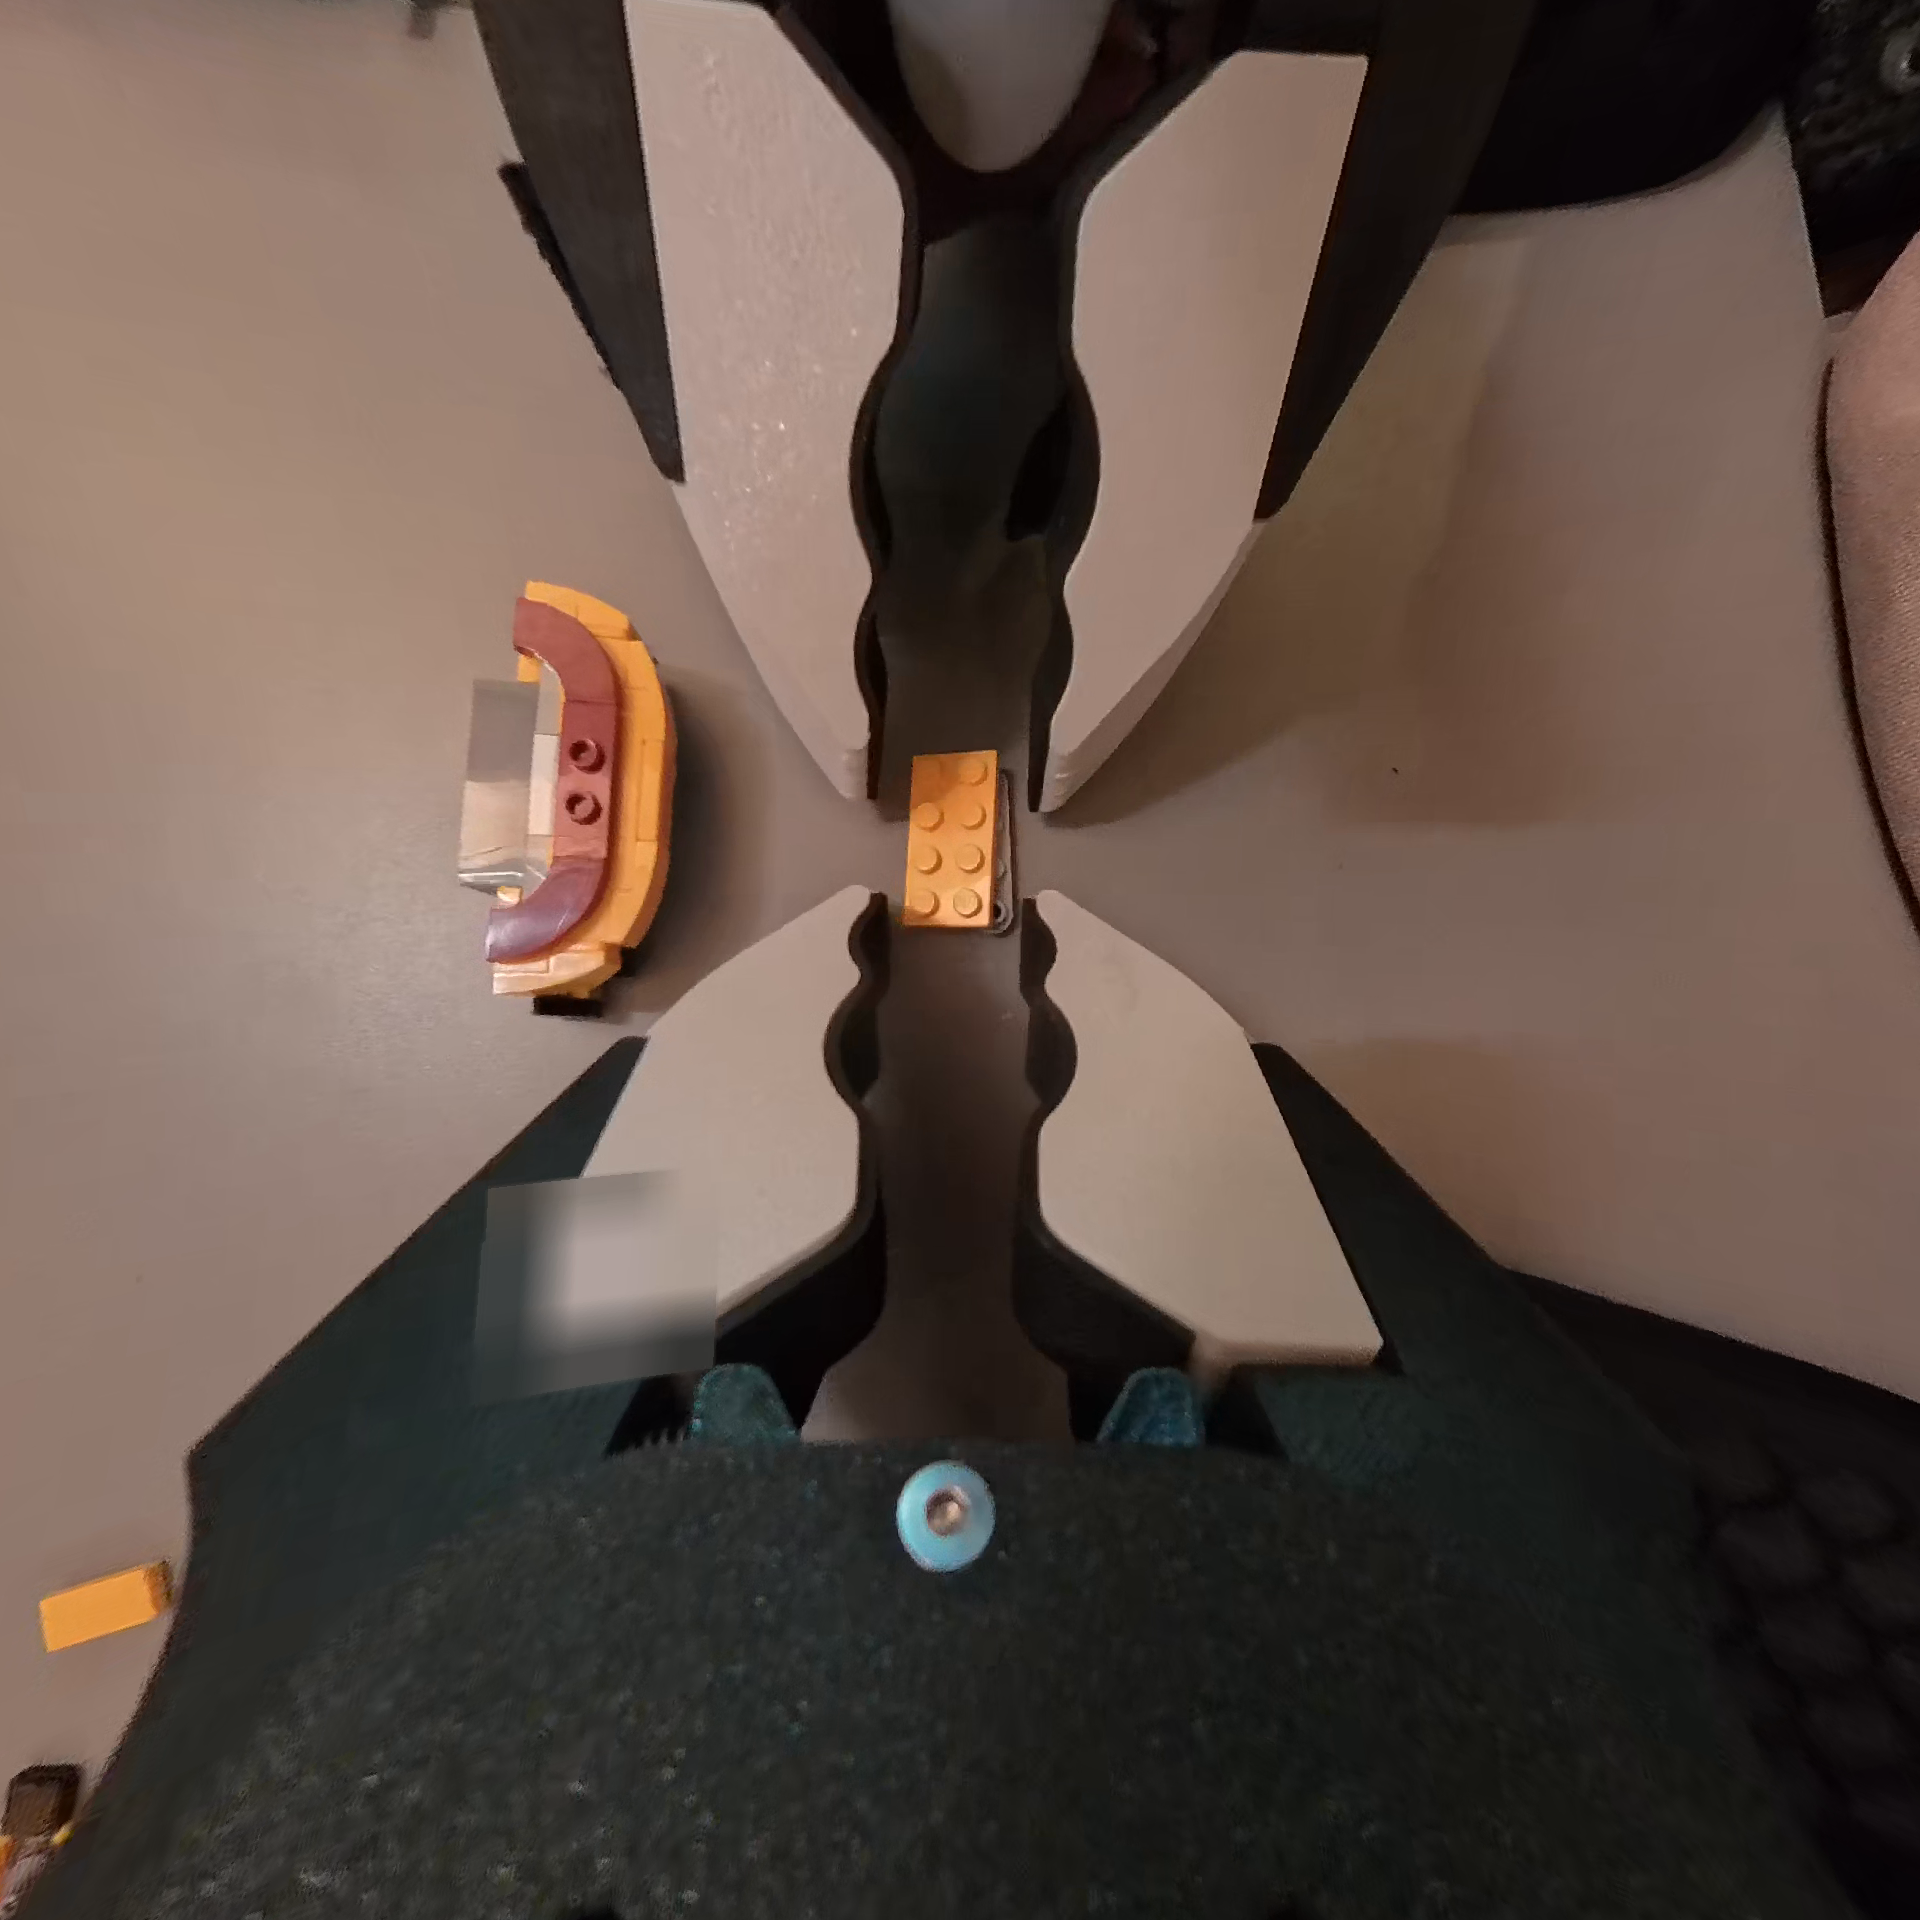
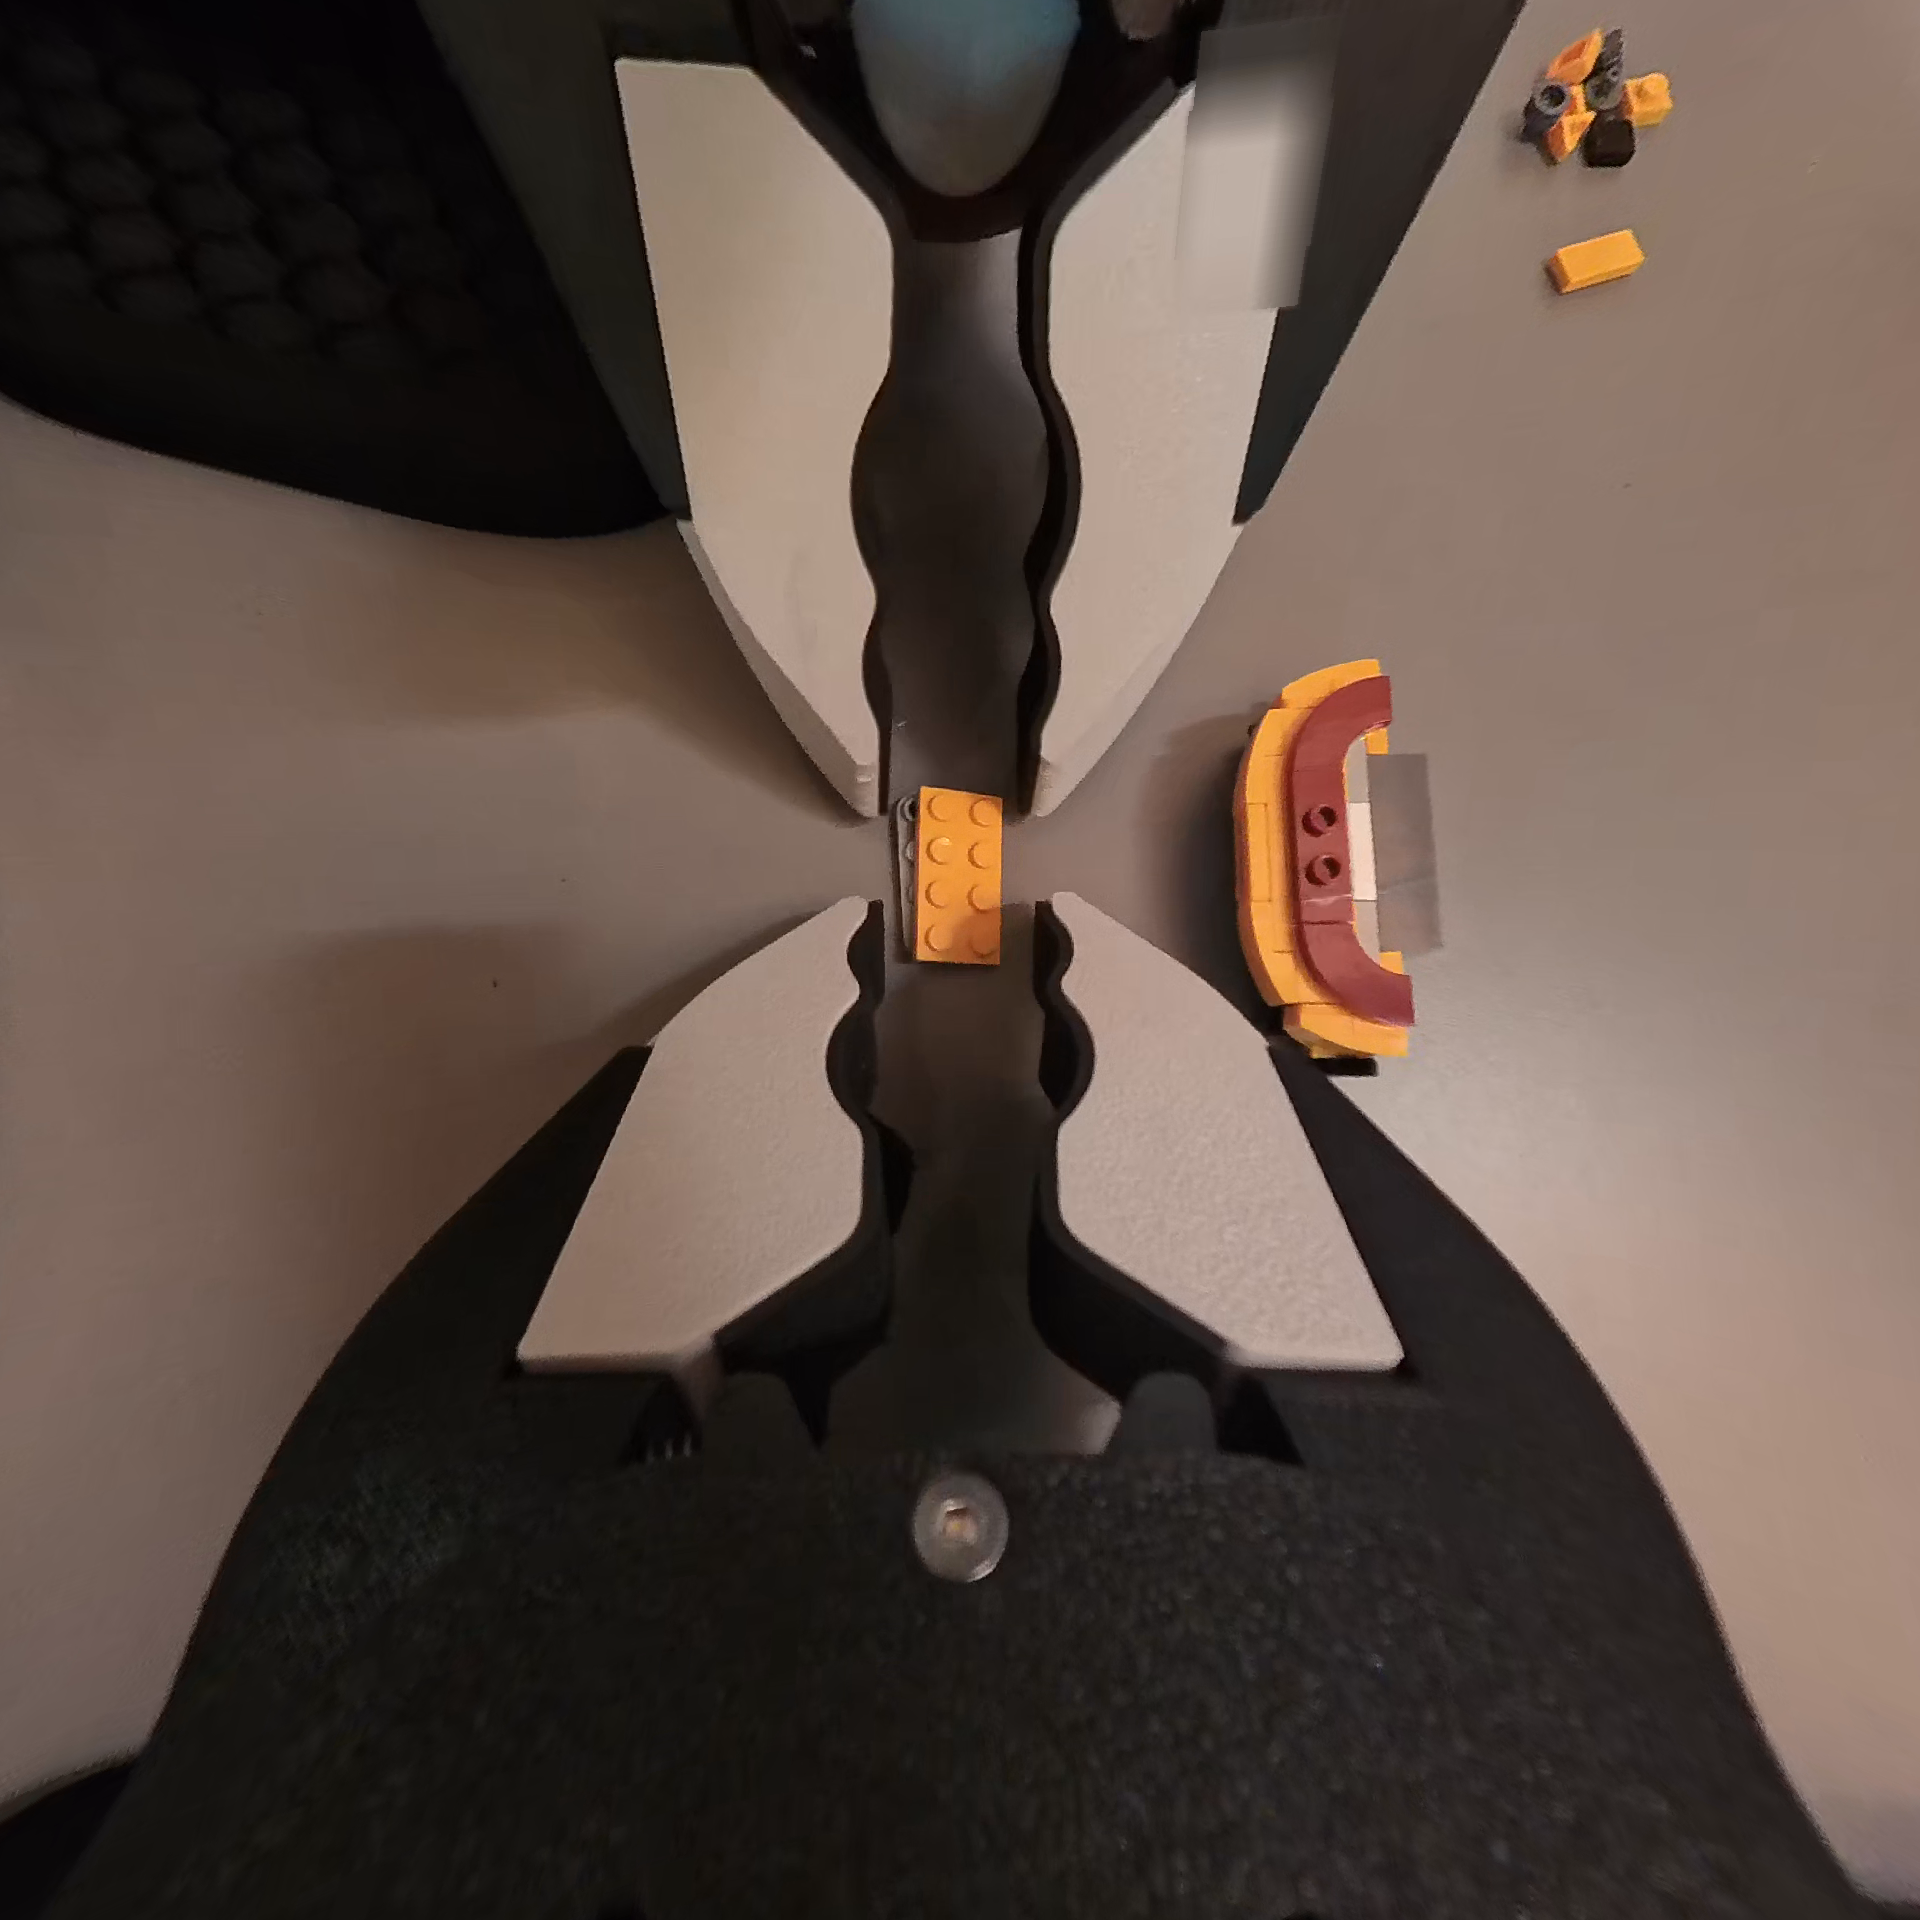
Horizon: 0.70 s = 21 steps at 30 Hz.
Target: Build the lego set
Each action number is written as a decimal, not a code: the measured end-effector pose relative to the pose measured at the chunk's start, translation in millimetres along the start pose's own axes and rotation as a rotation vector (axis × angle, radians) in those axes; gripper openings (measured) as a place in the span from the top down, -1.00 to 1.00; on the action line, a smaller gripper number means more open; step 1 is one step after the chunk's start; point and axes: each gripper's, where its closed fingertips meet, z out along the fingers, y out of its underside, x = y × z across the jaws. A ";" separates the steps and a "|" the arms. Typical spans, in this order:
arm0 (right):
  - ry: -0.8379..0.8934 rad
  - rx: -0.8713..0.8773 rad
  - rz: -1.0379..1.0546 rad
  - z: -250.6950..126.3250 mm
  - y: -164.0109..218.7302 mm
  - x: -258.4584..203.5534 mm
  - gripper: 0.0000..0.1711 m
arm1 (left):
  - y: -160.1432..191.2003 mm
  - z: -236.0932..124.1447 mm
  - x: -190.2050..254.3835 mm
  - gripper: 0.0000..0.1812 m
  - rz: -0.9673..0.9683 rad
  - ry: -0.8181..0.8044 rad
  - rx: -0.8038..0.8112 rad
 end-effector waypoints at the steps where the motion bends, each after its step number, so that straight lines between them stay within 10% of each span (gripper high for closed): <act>1: 0.005 -0.002 -0.005 0.5 -0.1 0.1 0.68 | 0.3 0.9 0.3 0.73 0.003 -0.001 -0.006; 21: 0.048 -0.032 -0.109 4.4 0.7 -2.8 0.78 | 2.4 3.4 1.9 0.83 0.025 0.002 -0.024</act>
